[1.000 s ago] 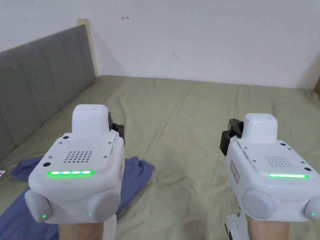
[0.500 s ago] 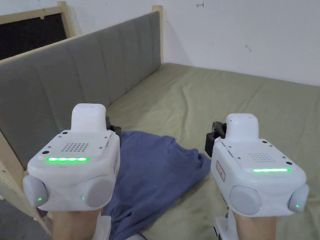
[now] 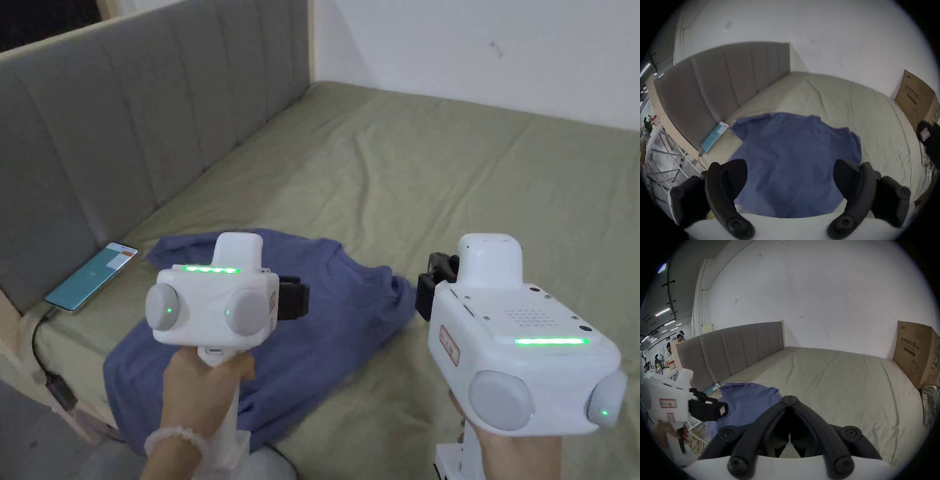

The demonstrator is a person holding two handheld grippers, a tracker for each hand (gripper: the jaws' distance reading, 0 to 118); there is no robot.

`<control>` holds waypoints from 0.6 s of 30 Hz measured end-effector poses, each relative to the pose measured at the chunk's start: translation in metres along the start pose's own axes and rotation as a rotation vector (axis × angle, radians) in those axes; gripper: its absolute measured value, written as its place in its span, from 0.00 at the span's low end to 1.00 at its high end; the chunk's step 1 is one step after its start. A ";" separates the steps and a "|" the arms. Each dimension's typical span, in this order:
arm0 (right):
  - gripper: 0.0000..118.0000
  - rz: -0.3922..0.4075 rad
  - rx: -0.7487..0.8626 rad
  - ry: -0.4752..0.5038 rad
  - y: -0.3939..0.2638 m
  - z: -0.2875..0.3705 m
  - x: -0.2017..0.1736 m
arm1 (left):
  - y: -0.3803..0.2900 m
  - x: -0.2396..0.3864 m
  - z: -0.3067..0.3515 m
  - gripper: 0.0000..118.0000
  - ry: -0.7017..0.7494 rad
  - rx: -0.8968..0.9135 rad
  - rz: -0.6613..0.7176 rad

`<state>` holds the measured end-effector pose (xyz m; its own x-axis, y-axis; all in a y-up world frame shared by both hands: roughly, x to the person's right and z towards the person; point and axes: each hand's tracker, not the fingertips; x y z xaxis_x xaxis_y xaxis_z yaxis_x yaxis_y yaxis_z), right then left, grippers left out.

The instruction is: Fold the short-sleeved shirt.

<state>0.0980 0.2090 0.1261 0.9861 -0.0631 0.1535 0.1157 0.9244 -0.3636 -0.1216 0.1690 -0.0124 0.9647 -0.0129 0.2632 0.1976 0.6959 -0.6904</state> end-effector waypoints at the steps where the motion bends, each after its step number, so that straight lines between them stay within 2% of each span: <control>1: 0.01 0.000 -0.014 -0.006 -0.002 -0.004 0.002 | 0.000 0.003 -0.016 0.93 -0.013 -0.052 -0.013; 5: 0.01 -0.008 -0.055 -0.021 -0.010 -0.017 0.010 | -0.008 0.017 -0.072 0.93 -0.091 -0.262 -0.017; 8: 0.01 -0.015 -0.083 -0.025 -0.015 -0.024 0.015 | -0.026 0.029 -0.105 0.94 -0.096 -0.379 -0.040; 9: 0.01 -0.015 -0.091 -0.028 -0.017 -0.026 0.017 | -0.029 0.033 -0.107 0.94 -0.059 -0.354 -0.073; 13: 0.01 -0.024 -0.117 -0.040 -0.022 -0.032 0.024 | -0.019 0.031 -0.101 0.87 -0.070 -0.341 -0.027; 15: 0.01 -0.056 -0.130 -0.035 -0.023 -0.033 0.026 | -0.018 0.028 -0.099 0.78 -0.067 -0.337 -0.011; 18: 0.01 -0.065 -0.131 -0.031 -0.026 -0.031 0.027 | -0.015 0.024 -0.093 0.56 -0.064 -0.311 0.004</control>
<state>0.1257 0.1721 0.1114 0.9721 -0.1076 0.2082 0.1957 0.8616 -0.4684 -0.0854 0.0921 -0.0584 0.9545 0.0413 0.2952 0.2473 0.4431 -0.8617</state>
